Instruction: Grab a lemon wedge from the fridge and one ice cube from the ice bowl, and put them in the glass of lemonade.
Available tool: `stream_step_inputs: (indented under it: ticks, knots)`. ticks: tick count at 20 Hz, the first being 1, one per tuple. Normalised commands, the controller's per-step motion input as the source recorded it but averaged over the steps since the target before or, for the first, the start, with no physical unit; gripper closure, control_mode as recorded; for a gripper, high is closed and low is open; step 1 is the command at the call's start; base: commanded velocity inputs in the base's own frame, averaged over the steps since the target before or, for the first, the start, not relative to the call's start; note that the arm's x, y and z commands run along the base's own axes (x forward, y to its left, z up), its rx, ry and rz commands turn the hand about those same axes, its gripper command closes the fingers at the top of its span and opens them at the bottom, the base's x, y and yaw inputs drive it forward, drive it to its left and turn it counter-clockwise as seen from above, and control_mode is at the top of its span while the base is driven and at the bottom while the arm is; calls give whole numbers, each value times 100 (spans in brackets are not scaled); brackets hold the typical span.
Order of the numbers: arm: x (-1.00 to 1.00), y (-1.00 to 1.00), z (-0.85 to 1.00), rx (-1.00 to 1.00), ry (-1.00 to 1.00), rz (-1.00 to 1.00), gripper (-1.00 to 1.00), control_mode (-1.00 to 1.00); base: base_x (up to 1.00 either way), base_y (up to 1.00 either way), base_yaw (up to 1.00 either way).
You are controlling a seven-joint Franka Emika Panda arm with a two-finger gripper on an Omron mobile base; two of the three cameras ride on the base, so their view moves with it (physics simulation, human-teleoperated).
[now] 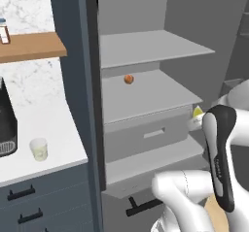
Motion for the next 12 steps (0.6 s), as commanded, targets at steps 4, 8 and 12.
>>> stream_step_inputs:
  ticks: [4, 8, 12]
  knots:
    - [0, 0, 0, 0, 0, 0, 100, 100, -91, 93, -7]
    - [0, 0, 0, 0, 0, 0, 100, 100, -25, 100, -20]
    - [0, 0, 0, 0, 0, 0, 100, 100, 10, 100, -18]
